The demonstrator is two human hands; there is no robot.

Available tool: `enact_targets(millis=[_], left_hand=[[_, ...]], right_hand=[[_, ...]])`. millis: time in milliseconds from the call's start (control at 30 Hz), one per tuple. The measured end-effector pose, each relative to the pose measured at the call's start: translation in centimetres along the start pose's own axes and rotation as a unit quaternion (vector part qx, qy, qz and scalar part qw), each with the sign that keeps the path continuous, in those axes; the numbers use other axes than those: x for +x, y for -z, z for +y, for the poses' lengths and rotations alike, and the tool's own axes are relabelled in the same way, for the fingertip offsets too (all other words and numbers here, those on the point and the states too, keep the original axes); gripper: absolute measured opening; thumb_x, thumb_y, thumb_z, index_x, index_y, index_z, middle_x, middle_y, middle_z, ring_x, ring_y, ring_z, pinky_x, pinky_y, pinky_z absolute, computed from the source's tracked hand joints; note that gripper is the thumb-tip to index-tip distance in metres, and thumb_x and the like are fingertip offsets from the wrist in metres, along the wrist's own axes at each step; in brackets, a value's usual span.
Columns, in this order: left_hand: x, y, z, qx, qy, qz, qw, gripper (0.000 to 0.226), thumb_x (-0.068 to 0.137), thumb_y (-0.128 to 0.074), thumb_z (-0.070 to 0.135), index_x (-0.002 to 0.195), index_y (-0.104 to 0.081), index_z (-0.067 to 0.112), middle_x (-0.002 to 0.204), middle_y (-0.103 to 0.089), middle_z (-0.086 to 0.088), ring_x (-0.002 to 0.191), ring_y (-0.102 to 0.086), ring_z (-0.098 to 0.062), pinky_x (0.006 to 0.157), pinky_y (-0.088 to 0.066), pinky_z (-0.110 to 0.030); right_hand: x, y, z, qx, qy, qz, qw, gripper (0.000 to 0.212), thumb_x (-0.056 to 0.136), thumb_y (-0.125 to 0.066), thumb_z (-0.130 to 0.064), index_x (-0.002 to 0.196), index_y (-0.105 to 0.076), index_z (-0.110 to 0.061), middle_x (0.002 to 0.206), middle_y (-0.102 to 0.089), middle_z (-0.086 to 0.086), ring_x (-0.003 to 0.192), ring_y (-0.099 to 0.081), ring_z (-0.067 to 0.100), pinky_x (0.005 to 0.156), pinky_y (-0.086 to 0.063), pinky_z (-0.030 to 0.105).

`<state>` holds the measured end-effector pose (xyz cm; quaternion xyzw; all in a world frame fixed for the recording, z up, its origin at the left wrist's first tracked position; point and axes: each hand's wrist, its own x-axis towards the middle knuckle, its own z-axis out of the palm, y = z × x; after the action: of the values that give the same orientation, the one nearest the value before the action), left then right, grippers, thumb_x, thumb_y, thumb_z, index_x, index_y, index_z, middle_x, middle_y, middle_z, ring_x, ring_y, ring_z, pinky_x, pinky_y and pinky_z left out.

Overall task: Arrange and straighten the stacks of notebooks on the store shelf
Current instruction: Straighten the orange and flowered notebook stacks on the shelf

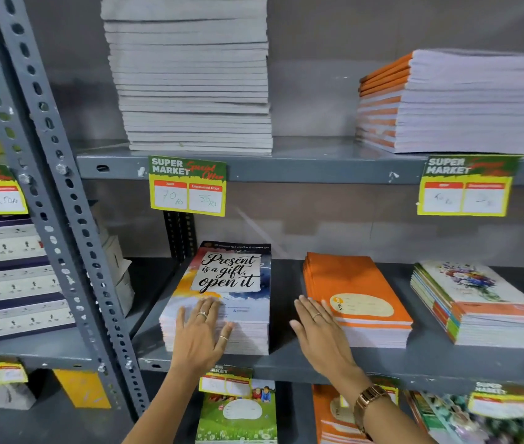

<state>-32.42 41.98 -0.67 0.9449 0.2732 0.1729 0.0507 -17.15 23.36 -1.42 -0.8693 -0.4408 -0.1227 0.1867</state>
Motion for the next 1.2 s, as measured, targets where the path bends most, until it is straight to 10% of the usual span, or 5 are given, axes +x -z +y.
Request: enact_targets(millis=[100,267,367,633,1200], left_hand=[[0.0,-0.8,3.1,0.052,-0.01,-0.015,0.998,0.084,0.081,0.004,0.062,0.149,-0.019,0.018,0.159,-0.019,-0.002,0.148,-0.012,-0.018,0.119,0.0,-0.05],[0.2,-0.7,8.8,0.07,-0.076,0.023,0.994,0.062,0.086,-0.028,0.046,0.121,-0.063,0.009,0.129,-0.063,-0.01,0.123,-0.057,-0.027,0.116,-0.011,-0.048],[1.0,-0.5,12.0,0.069,-0.105,0.011,0.992,0.056,0.083,-0.034,0.042,0.11,-0.07,0.008,0.12,-0.069,-0.009,0.114,-0.063,-0.026,0.111,-0.007,-0.039],[3.7,-3.9,17.8,0.018,-0.16,-0.026,0.987,0.062,0.097,-0.023,0.049,0.149,-0.013,0.017,0.16,-0.011,-0.002,0.148,-0.006,-0.017,0.121,-0.001,-0.035],[4.9,-6.7,19.7,0.0,-0.138,-0.111,0.984,0.058,0.099,-0.03,0.042,0.149,-0.013,0.017,0.16,-0.013,0.002,0.148,-0.005,-0.014,0.121,-0.01,-0.029]], right_hand=[[-1.2,1.4,3.8,-0.016,-0.031,0.008,0.999,0.052,0.101,-0.029,-0.037,0.147,-0.029,-0.012,0.156,-0.028,0.003,0.146,-0.02,0.017,0.117,0.007,0.023],[-2.6,3.8,9.0,-0.05,-0.077,-0.008,0.996,0.091,0.081,0.019,-0.06,0.149,-0.022,-0.017,0.159,-0.021,-0.002,0.148,-0.013,0.015,0.112,0.003,0.023],[-3.0,4.9,11.7,-0.065,-0.095,-0.022,0.993,0.057,0.1,-0.013,-0.044,0.15,-0.018,-0.016,0.16,-0.016,0.0,0.148,-0.011,0.014,0.119,0.0,0.026],[-3.2,6.3,15.5,-0.051,-0.072,-0.081,0.993,0.057,0.101,-0.027,-0.039,0.151,-0.013,-0.015,0.161,-0.013,0.0,0.147,-0.013,0.013,0.12,-0.016,0.026],[-2.2,4.3,16.6,-0.049,-0.029,-0.143,0.988,0.057,0.101,-0.027,-0.038,0.151,-0.009,-0.018,0.161,-0.007,-0.002,0.149,-0.002,0.015,0.12,-0.003,0.031]])
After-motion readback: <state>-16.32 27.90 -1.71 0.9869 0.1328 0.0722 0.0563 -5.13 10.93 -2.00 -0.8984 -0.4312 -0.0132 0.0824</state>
